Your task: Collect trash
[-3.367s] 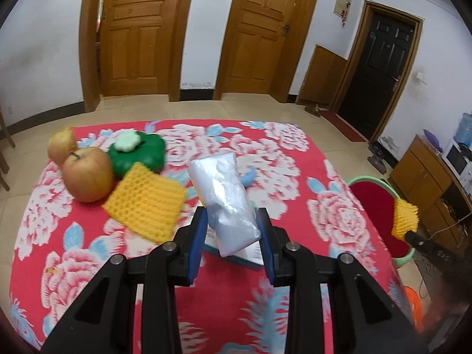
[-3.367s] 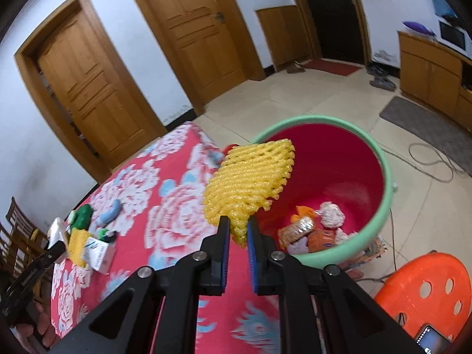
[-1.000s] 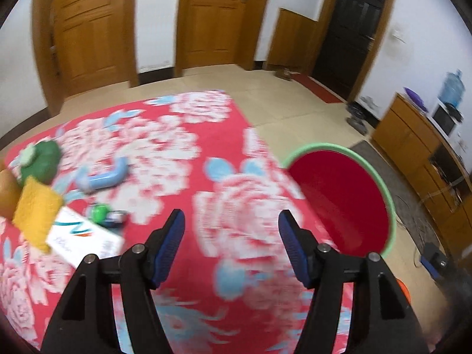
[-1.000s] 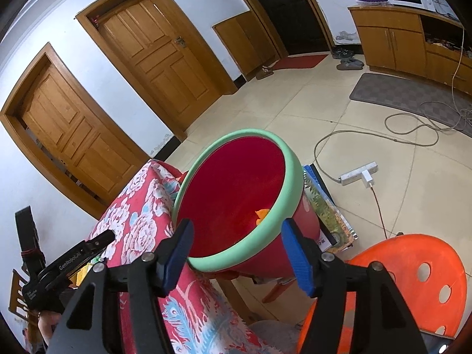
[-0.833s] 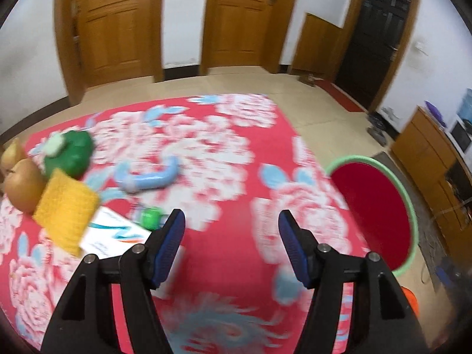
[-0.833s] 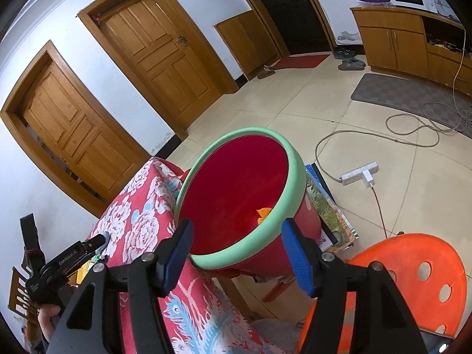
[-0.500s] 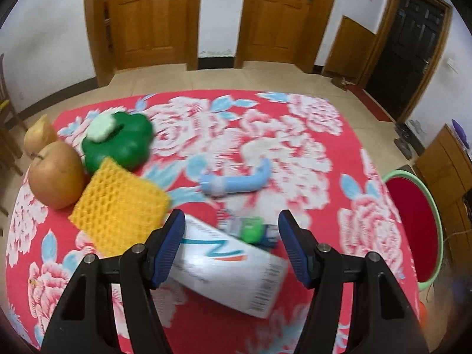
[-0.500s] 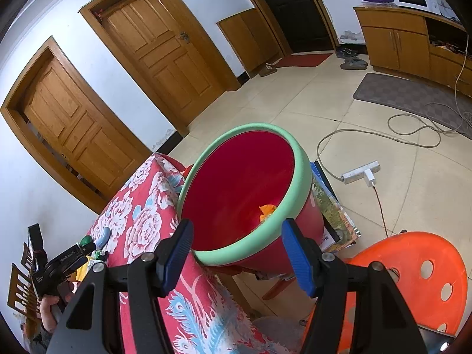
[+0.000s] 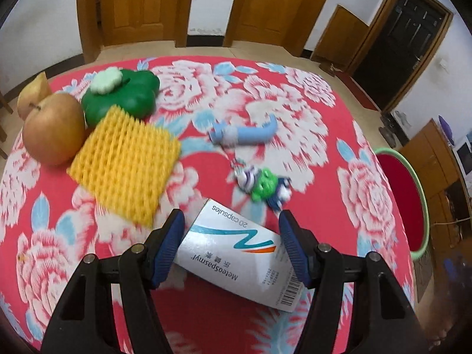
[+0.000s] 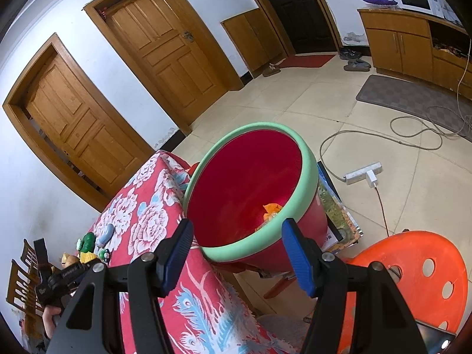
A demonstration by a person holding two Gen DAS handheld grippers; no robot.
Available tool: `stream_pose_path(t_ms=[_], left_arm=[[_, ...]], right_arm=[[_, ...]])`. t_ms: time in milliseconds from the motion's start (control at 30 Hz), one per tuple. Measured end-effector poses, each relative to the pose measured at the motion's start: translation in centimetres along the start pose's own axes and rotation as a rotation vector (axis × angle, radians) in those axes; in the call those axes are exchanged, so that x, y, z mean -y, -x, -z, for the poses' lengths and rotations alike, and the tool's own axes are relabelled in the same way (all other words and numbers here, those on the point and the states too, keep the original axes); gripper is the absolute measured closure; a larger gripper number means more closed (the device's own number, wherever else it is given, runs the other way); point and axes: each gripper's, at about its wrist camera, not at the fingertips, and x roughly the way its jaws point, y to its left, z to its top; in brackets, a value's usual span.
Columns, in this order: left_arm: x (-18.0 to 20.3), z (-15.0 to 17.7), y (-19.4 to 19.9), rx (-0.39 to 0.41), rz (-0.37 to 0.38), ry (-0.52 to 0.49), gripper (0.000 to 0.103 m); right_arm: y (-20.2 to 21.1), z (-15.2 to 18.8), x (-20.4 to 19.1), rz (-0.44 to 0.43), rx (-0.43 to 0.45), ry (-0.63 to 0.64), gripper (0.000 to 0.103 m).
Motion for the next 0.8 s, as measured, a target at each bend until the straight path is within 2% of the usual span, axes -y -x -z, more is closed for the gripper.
stream_pose_path(t_ms=[267,600,800], left_arm=[[0.9,2.5,1.6,-0.035,0.087,-0.002,0.037],[0.7,5.7,3.4,-0.069,0.113,0.012,0.037],[1.9,7.9,4.6,-0.085,0.141,-0.034,0.037]], right_arm=[[0.5,0.1,-0.8,-0.02,0.006,0.019,0.038],[1.6,0.6,-1.8,-0.04,0.015,0.04,0.038],[2.0,1.0,-2.5,-0.058,0.012,0.053,0.038]])
